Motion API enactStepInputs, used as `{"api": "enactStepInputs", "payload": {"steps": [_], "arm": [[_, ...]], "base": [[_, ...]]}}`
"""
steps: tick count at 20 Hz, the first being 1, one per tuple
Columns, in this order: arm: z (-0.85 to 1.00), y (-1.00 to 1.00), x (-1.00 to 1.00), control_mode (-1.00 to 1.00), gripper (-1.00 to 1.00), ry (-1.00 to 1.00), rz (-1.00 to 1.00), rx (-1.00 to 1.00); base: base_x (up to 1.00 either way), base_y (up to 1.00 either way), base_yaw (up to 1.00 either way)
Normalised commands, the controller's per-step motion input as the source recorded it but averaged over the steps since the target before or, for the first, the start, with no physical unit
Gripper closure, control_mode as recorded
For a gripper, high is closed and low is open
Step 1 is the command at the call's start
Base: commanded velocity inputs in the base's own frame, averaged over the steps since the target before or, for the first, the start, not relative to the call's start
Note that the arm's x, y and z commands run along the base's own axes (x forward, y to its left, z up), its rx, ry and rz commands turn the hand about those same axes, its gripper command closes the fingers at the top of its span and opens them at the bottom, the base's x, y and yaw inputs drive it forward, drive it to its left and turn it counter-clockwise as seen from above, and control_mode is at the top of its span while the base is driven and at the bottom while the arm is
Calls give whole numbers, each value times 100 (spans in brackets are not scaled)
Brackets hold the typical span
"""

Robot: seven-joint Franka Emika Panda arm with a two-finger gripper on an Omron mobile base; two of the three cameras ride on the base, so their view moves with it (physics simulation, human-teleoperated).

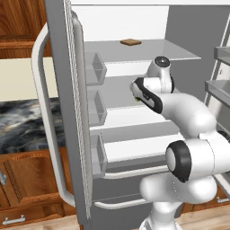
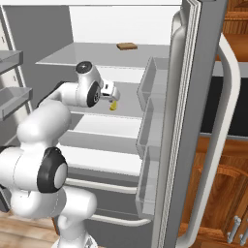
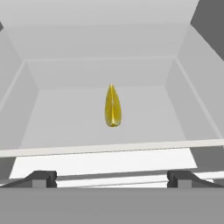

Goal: Take the lemon wedge from the fridge and place it on the plate with fish on the dining counter.

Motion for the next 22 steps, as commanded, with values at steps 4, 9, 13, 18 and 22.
{"api": "enactStepInputs", "payload": {"steps": [4, 9, 13, 18, 22], "arm": [[-38, -9, 49, -100, -100, 0, 0, 0], [-27, 5, 89, -100, -100, 0, 0, 0], [-14, 20, 82, -100, -100, 0, 0, 0], [-27, -7, 18, -100, -100, 4, 0, 0], [-35, -38, -50, -100, -100, 5, 0, 0]], "base": [[0, 0, 0], [0, 0, 0], [0, 0, 0], [0, 0, 0], [0, 0, 0]]}}
